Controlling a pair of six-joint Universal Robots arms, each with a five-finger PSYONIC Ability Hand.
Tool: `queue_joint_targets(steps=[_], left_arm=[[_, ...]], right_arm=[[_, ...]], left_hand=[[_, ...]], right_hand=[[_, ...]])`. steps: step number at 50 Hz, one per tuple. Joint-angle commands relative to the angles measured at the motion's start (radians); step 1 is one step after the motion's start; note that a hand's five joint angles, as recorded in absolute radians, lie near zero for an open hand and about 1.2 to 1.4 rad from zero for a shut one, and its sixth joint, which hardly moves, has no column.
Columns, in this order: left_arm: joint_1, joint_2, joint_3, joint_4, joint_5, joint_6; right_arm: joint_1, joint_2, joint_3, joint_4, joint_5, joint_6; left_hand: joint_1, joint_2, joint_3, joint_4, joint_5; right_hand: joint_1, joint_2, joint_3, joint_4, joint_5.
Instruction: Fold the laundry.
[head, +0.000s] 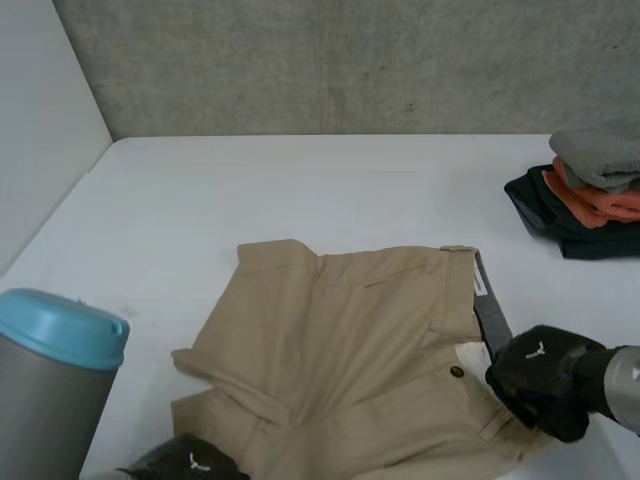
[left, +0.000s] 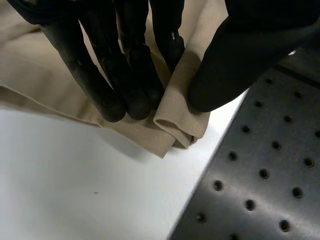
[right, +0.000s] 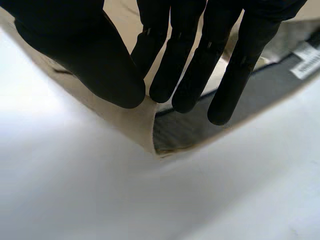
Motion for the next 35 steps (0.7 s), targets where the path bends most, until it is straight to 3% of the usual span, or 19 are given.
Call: queue_joint_targets(steps=[1, 9, 20, 28, 35], left_arm=[[0.053, -0.054, 0.162, 0.092, -0.057, 0.061], [0.065, -0.116, 0.333, 0.128, -0.082, 0.043], [0.068, -0.200, 0.431, 0.311, -0.099, 0.043], [0.114, -0.378, 0.596, 0.529, -0.129, 0.122], [0.126, -0.580, 0.797, 0.571, -0.212, 0.194]], right_arm=[[0.019, 0.081, -0.088, -0.018, -0.003, 0.072], [0.050, 0.080, -0.153, -0.156, 0.037, 0.256], [0.097, 0.105, -0.220, -0.375, 0.068, 0.445], [0.122, 0.236, -0.275, -0.675, 0.192, 0.511], [0.159, 0.366, -0.294, -0.964, 0.234, 0.508]], left_hand=[[0.299, 0.206, 0.213, 0.203, 0.208], [0.299, 0.206, 0.213, 0.203, 0.208], [0.249, 0.157, 0.164, 0.153, 0.158], [0.293, 0.201, 0.208, 0.197, 0.202], [0.299, 0.206, 0.213, 0.203, 0.208]], right_hand=[[0.281, 0.219, 0.212, 0.202, 0.197], [0.281, 0.219, 0.212, 0.202, 0.197], [0.281, 0.219, 0.212, 0.202, 0.197], [0.281, 0.219, 0.212, 0.202, 0.197], [0.281, 0.219, 0.212, 0.202, 0.197]])
